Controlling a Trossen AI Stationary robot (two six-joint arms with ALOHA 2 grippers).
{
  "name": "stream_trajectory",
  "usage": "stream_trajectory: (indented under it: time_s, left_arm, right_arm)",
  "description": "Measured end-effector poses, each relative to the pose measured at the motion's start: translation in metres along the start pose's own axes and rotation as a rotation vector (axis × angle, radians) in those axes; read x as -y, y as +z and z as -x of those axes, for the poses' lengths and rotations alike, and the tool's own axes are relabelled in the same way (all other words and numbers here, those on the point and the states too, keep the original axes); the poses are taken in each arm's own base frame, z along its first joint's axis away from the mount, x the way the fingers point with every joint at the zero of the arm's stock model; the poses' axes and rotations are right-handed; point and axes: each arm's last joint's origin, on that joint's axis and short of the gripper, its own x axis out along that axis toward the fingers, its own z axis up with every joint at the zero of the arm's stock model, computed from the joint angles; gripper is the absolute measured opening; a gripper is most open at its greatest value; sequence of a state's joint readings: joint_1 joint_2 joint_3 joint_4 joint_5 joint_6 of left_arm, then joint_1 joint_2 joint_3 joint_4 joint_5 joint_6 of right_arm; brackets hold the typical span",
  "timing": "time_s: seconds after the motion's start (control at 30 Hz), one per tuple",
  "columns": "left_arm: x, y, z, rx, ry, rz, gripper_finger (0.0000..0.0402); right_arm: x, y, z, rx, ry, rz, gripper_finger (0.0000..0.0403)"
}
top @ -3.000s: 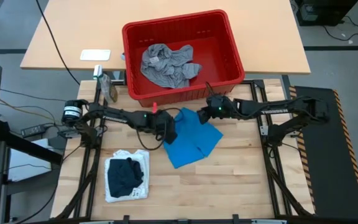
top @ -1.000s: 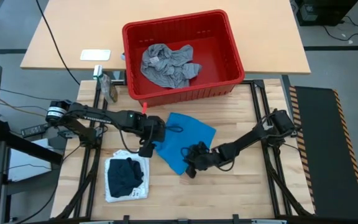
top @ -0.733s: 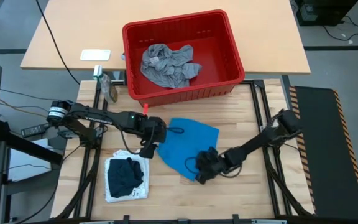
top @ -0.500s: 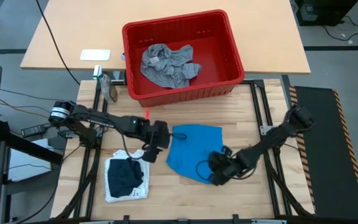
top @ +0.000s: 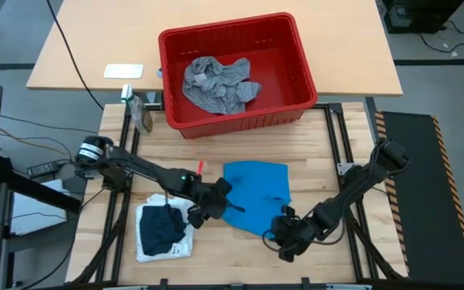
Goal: Fold laundry
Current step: Fold the light blue shorts
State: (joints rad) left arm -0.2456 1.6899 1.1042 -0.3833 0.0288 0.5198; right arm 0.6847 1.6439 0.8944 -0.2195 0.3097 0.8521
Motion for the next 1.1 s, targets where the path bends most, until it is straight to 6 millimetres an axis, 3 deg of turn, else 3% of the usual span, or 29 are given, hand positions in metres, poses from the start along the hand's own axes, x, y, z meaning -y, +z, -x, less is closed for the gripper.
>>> stream_trajectory:
  time_s: [0.23, 0.37, 0.5, 0.6, 0.73, 0.8, 0.93, 1.1]
  left_arm:
    - [0.011, -0.006, -0.034, -0.075, -0.025, 0.019, 0.0206]
    - [0.013, -0.012, -0.048, -0.137, -0.015, 0.064, 0.0205]
    - [0.015, -0.013, -0.052, -0.151, -0.006, 0.099, 0.0178]
    - [0.017, -0.011, -0.051, -0.142, -0.007, 0.106, 0.0133]
    - [0.021, -0.001, -0.041, -0.114, -0.009, 0.088, 0.0053]
    - [0.021, 0.004, -0.033, -0.109, -0.015, 0.085, 0.0019]
    - [0.012, 0.012, -0.011, -0.104, -0.003, 0.092, 0.0016]
    - [-0.014, 0.014, 0.012, -0.077, 0.061, 0.299, 0.0013]
  right_arm:
    - [-0.006, -0.005, -0.019, -0.014, -0.064, -0.012, 0.0192]
    - [-0.006, -0.014, -0.035, -0.086, -0.072, -0.007, 0.0207]
    - [-0.005, -0.021, -0.045, -0.099, -0.109, -0.064, 0.0185]
    - [-0.004, -0.022, -0.044, -0.099, -0.126, -0.123, 0.0129]
    - [-0.003, -0.017, -0.028, -0.125, -0.104, -0.158, 0.0023]
    - [-0.006, -0.010, -0.015, -0.114, -0.055, -0.176, 0.0016]
    - [-0.006, 0.004, 0.013, -0.054, -0.012, -0.216, 0.0011]
    - [0.017, 0.024, 0.046, 0.049, -0.134, -0.228, 0.0007]
